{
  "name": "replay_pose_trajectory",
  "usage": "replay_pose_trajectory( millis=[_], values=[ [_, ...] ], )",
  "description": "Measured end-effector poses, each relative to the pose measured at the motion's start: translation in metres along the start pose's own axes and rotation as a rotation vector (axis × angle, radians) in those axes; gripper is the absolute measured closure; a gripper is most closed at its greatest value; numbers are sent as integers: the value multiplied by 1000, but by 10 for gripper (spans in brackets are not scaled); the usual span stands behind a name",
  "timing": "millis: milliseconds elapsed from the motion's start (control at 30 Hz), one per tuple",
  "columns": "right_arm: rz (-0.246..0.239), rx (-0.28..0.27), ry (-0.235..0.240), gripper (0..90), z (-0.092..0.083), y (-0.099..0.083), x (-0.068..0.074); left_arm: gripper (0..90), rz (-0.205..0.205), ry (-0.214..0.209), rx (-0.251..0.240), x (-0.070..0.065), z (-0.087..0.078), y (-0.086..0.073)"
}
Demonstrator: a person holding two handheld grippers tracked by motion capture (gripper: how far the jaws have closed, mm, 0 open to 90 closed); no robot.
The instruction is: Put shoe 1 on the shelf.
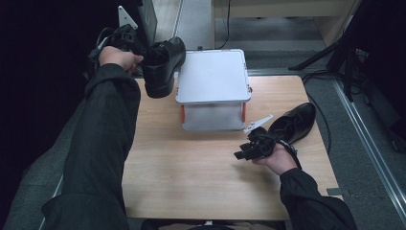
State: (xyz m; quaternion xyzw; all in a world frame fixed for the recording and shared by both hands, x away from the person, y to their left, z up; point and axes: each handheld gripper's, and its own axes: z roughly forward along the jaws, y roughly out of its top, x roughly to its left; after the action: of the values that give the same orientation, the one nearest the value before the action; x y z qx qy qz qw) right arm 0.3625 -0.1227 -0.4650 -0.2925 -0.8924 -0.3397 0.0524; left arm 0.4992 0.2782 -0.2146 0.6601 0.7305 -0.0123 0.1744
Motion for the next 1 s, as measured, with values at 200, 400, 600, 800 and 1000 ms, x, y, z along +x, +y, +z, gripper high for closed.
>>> replay_pose_trajectory(
  millis=[200, 400, 600, 800, 1000],
  values=[
    [7, -7, 3, 537, -2, -1, -2, 854, 23, -2, 7, -28, 15, 9],
    [10, -9, -3, 539, -4, -4, -3, 854, 37, -3, 3, -46, 28, 16],
    [19, -14, -11, 540, -8, -9, -5, 845, 44, -1, 0, -55, 35, 20],
    [29, -9, -20, 540, -9, -11, -4, 837, 35, -6, 4, -60, 44, 19],
    [30, -7, -22, 541, -9, -12, -3, 817, 35, -24, 13, -62, 49, 14]
  ],
)
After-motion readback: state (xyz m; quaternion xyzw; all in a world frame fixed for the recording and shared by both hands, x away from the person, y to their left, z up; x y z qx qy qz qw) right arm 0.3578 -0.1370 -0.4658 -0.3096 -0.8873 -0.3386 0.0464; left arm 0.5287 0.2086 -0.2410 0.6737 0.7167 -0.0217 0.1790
